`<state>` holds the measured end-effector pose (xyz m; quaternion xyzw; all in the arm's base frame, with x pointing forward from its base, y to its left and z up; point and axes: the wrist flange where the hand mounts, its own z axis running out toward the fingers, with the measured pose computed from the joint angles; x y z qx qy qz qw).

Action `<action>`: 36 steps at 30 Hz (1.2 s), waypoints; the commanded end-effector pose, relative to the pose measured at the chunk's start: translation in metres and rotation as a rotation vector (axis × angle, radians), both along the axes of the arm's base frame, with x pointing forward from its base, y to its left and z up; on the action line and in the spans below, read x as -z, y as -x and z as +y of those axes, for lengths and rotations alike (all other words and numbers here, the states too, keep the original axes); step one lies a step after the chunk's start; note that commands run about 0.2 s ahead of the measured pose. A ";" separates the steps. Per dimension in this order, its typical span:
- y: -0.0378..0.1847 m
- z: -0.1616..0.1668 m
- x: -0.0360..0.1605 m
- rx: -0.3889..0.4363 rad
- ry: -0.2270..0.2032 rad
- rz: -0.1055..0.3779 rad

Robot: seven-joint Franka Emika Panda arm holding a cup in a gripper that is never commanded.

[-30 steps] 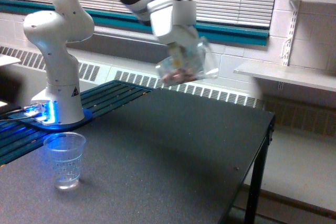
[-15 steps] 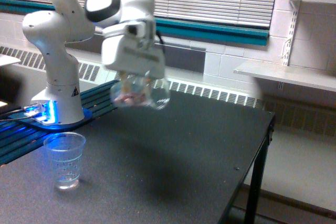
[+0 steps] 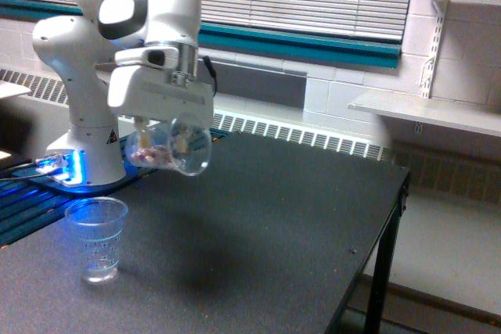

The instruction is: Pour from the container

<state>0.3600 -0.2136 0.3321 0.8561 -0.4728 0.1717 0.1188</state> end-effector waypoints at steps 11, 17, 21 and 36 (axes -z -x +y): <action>0.039 -0.008 0.012 0.075 -0.009 0.053; 0.047 -0.010 0.017 0.089 -0.009 0.078; 0.053 -0.012 0.020 0.100 -0.010 0.089; 0.090 -0.022 0.029 0.174 -0.006 0.118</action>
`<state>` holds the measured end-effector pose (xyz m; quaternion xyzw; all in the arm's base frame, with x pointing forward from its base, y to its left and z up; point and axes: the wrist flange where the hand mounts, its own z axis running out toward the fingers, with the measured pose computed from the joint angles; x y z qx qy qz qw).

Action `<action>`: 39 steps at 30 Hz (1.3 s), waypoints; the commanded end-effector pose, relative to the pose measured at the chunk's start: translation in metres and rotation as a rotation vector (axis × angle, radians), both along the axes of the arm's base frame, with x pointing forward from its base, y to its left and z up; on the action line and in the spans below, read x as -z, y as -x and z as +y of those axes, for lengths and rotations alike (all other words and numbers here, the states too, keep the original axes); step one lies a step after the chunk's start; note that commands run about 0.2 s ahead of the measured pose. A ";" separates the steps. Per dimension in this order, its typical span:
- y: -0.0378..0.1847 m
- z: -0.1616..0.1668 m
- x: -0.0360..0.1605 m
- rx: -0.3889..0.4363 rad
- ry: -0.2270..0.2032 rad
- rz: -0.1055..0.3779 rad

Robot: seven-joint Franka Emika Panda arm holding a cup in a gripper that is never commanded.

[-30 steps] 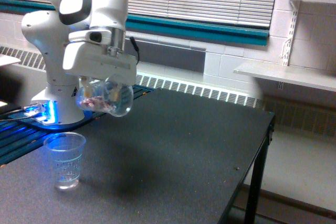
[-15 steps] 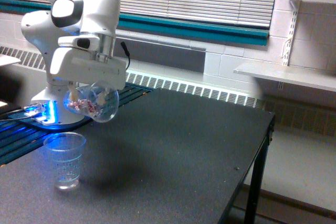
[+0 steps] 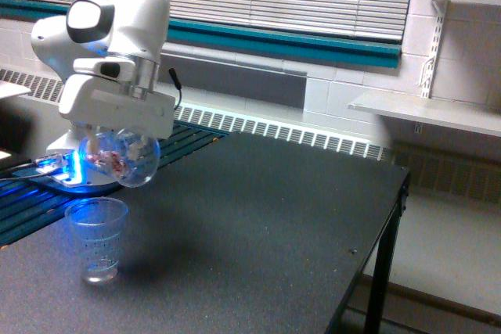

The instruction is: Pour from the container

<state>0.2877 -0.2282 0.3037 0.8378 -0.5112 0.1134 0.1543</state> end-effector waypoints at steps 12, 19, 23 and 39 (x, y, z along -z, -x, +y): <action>0.035 -0.012 0.013 0.116 -0.014 0.059; 0.035 -0.017 0.022 0.127 -0.018 0.100; 0.034 -0.020 0.027 0.136 -0.016 0.124; 0.028 -0.031 0.039 0.153 -0.016 0.171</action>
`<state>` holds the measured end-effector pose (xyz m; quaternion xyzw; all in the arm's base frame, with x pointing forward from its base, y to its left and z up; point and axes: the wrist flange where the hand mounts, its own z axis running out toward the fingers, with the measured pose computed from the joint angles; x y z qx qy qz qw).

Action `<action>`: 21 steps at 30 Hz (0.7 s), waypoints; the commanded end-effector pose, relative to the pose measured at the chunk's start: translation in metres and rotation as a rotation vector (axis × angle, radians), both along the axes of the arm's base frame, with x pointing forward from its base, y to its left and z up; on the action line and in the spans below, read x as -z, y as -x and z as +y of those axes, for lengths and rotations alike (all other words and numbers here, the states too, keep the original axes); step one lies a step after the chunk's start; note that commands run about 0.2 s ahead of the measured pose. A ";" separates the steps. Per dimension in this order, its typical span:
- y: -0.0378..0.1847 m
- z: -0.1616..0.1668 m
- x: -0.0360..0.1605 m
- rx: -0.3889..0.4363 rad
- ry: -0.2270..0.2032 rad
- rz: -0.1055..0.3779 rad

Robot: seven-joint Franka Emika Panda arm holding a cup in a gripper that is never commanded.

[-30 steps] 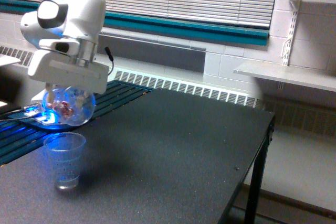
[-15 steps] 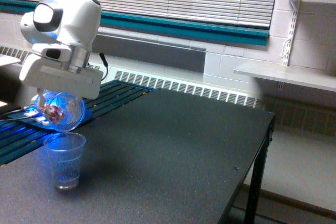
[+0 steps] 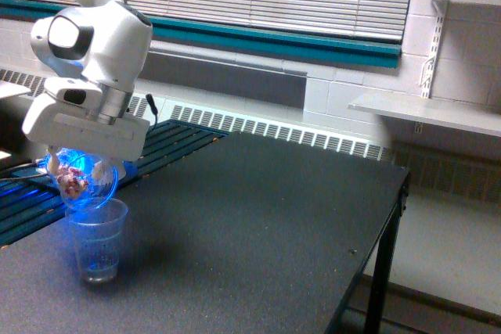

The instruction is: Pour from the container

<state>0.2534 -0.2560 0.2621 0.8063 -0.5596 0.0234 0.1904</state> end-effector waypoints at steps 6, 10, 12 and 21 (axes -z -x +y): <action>-0.012 -0.002 -0.004 -0.012 0.015 0.024; -0.016 -0.001 -0.005 -0.024 0.014 0.042; -0.018 0.000 -0.006 -0.033 0.011 0.053; -0.026 0.004 -0.009 -0.066 0.006 0.105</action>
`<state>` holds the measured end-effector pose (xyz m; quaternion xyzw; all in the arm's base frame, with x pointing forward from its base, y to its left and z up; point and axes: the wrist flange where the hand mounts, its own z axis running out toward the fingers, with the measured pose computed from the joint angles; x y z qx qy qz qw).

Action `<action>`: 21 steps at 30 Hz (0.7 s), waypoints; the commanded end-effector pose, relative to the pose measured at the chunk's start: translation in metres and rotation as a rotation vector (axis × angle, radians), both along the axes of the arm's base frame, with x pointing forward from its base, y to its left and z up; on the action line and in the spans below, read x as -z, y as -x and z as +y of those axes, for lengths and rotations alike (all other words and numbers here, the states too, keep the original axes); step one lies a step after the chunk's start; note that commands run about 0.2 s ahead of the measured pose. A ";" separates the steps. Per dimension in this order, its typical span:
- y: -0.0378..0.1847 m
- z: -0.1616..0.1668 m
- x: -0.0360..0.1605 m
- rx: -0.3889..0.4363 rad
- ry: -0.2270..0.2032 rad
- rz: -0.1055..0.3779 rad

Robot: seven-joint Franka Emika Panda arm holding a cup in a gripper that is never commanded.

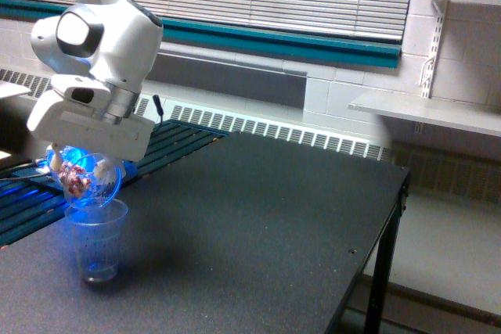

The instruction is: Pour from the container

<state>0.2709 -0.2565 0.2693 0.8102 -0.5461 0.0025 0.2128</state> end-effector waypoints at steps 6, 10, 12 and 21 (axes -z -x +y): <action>-0.012 0.006 -0.002 -0.064 -0.007 0.074; -0.013 0.007 0.000 -0.069 -0.007 0.086; -0.012 0.008 0.000 -0.067 -0.007 0.094; -0.008 0.007 0.001 -0.064 -0.003 0.110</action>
